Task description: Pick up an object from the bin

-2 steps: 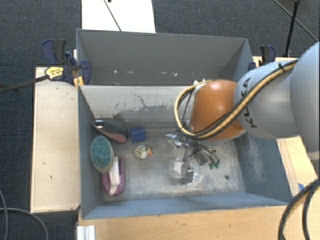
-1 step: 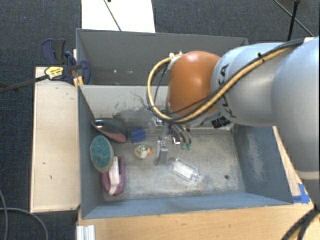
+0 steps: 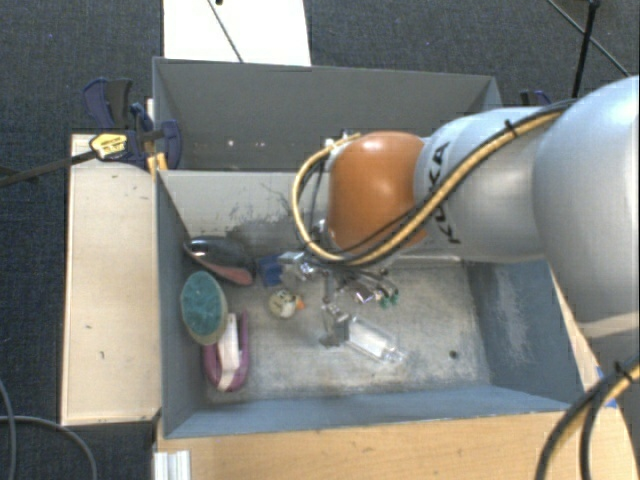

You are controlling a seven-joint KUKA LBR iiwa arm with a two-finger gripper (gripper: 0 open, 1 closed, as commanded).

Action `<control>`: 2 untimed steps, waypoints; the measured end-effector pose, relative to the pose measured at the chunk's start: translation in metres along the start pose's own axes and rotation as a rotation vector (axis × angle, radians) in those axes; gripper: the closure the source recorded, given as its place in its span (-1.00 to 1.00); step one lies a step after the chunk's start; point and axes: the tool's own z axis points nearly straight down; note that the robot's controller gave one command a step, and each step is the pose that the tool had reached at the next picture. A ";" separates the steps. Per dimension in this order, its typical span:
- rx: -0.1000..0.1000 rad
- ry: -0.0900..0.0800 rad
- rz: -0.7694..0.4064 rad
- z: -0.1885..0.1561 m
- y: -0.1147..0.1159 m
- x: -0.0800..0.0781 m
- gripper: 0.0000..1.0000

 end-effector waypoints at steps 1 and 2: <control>0.000 -0.003 0.003 -0.001 0.000 -0.001 1.00; 0.000 -0.002 0.005 -0.001 0.000 -0.001 -1.00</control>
Offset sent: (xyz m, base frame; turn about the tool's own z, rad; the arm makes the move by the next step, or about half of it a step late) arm 0.0000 0.0000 0.0000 0.0000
